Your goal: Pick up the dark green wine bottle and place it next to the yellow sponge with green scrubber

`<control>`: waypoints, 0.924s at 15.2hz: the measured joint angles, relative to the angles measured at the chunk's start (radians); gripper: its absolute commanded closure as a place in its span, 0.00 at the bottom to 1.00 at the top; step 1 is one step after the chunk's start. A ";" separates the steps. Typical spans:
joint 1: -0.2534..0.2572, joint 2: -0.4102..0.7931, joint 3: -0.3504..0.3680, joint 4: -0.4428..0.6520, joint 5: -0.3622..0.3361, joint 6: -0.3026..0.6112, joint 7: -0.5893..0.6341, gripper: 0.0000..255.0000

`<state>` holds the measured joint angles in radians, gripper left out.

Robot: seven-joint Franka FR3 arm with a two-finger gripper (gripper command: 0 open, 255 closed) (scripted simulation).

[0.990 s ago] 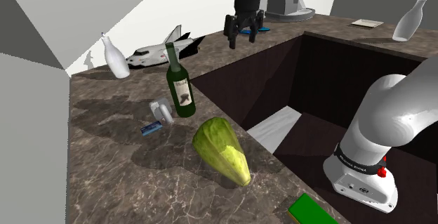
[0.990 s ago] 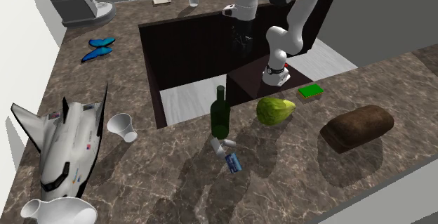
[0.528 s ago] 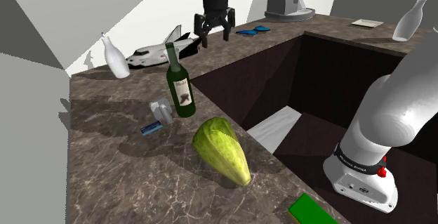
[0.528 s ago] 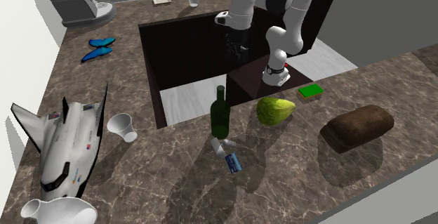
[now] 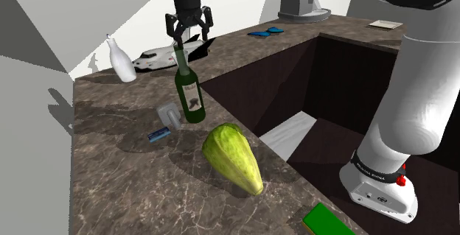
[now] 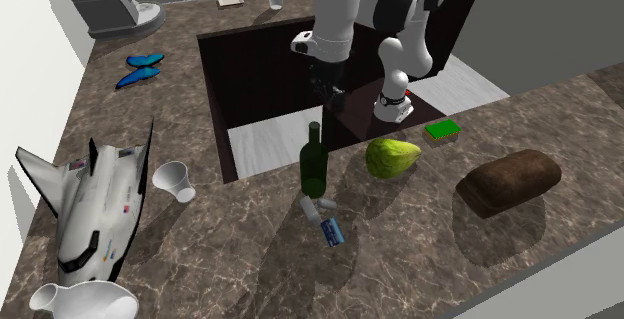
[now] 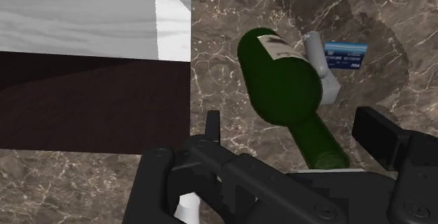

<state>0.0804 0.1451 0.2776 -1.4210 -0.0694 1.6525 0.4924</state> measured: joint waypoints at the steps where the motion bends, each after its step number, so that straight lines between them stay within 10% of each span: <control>1: 0.009 0.039 0.003 0.052 -0.014 -0.017 0.007 0.00; 5: 0.060 0.195 0.013 0.267 -0.069 -0.086 0.041 0.00; 14: 0.054 0.192 0.012 0.169 -0.069 0.008 0.048 0.00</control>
<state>0.1342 0.3371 0.2893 -1.2517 -0.1380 1.6601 0.5403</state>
